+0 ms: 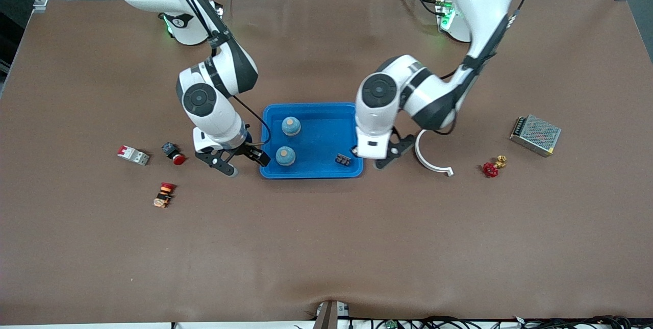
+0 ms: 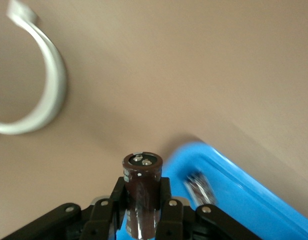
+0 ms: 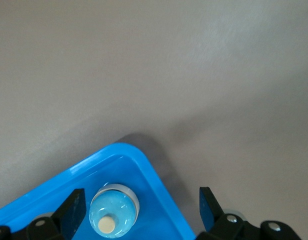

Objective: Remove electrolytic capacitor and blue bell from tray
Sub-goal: 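Lift the capacitor with the left gripper while the right gripper grasps a bell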

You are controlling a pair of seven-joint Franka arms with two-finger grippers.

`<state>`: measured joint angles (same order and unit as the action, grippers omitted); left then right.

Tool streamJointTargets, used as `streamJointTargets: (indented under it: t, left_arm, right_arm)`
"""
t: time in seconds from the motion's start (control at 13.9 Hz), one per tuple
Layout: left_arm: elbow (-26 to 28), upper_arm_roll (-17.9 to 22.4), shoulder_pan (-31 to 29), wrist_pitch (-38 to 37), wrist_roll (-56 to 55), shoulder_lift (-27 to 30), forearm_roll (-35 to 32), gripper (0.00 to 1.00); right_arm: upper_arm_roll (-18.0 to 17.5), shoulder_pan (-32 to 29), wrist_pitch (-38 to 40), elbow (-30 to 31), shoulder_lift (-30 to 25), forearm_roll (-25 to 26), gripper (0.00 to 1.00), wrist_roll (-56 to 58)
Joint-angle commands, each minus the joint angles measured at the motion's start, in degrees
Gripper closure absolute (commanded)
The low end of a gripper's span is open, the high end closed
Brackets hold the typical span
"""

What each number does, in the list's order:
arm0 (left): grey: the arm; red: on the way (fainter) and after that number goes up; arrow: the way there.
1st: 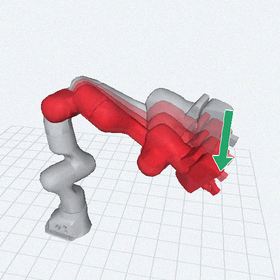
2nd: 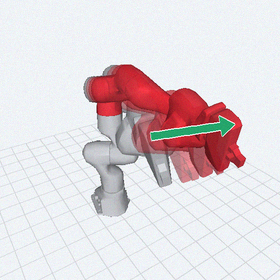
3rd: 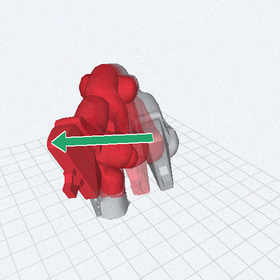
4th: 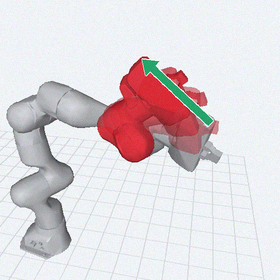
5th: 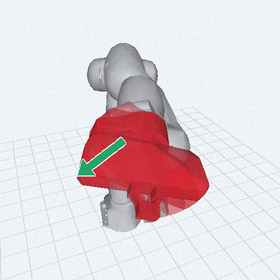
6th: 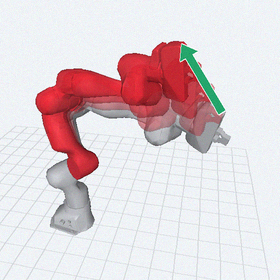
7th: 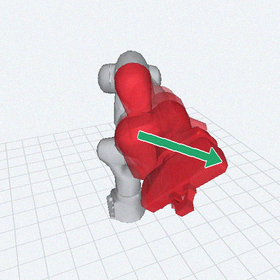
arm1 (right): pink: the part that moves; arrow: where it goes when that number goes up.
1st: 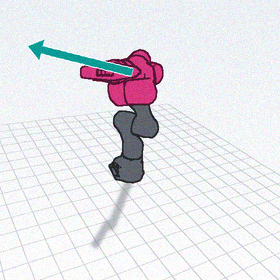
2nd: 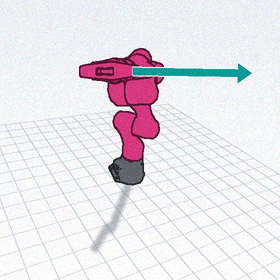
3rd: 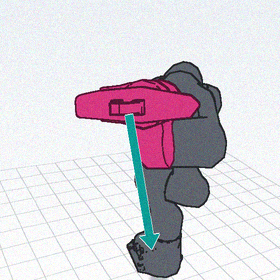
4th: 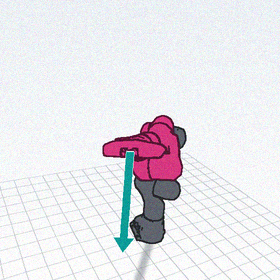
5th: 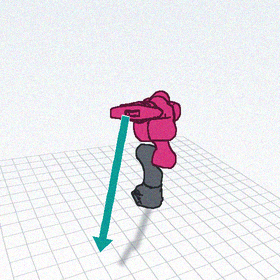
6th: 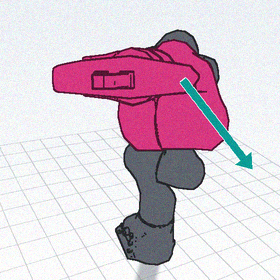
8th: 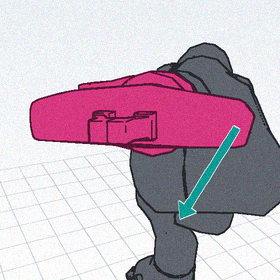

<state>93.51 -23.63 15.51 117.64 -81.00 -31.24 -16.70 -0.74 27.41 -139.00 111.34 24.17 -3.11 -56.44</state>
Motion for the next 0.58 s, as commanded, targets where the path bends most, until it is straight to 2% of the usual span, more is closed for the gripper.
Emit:
streamJointTargets:
  t: [0.0,0.22,0.51]
  left_arm:
    - [4.5,-0.5,-5.7,-3.7,9.6,3.2,-0.7,1.0]
    - [9.4,-0.5,-11.6,-3.8,17.2,4.9,-0.7,1.0]
    - [14.4,-0.5,-17.2,-3.8,20.9,5.0,-1.1,1.0]
  right_arm:
    - [0.7,2.6,0.0,-3.4,3.5,0.6,0.0,-4.5]
    - [0.7,4.1,-2.1,-3.7,5.4,0.6,0.0,-6.7]
    - [0.7,5.6,-2.6,-4.6,7.8,0.6,0.0,-7.4]
